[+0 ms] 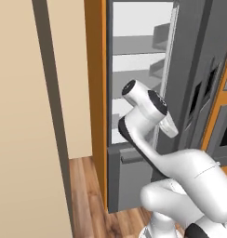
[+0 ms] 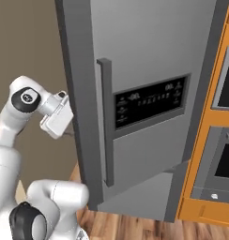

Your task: Place one of the steaks on the plate and the other in the bowl. Then place the bowl in the fridge.

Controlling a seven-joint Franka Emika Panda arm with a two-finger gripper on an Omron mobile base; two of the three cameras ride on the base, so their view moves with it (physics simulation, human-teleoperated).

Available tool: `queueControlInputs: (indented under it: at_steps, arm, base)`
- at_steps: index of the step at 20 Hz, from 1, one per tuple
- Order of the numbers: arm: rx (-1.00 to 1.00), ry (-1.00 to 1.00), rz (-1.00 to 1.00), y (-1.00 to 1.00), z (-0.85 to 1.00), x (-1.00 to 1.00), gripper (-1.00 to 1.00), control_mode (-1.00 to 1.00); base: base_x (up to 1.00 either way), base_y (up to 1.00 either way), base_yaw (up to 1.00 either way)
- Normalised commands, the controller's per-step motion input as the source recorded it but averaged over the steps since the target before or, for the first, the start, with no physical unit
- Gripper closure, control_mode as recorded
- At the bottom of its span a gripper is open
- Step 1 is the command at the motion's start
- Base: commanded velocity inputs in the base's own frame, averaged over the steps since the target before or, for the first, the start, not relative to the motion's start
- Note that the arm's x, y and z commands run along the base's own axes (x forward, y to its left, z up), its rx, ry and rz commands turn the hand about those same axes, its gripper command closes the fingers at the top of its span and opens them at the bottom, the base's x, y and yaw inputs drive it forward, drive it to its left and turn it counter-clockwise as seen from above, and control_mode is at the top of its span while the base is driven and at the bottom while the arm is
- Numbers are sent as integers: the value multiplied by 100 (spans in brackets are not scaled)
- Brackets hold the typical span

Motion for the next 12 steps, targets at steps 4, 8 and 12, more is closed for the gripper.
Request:
queueControlInputs:
  at_steps: [4,8,12]
  arm:
    - [0,0,-13,-100,8,-100,-100,-100]
    - [-6,7,-13,-100,15,-73,-100,-100]
    - [-7,6,-4,-100,11,-19,-100,-100]
  base:
    - [0,0,0]
    - [0,0,0]
    - [0,0,0]
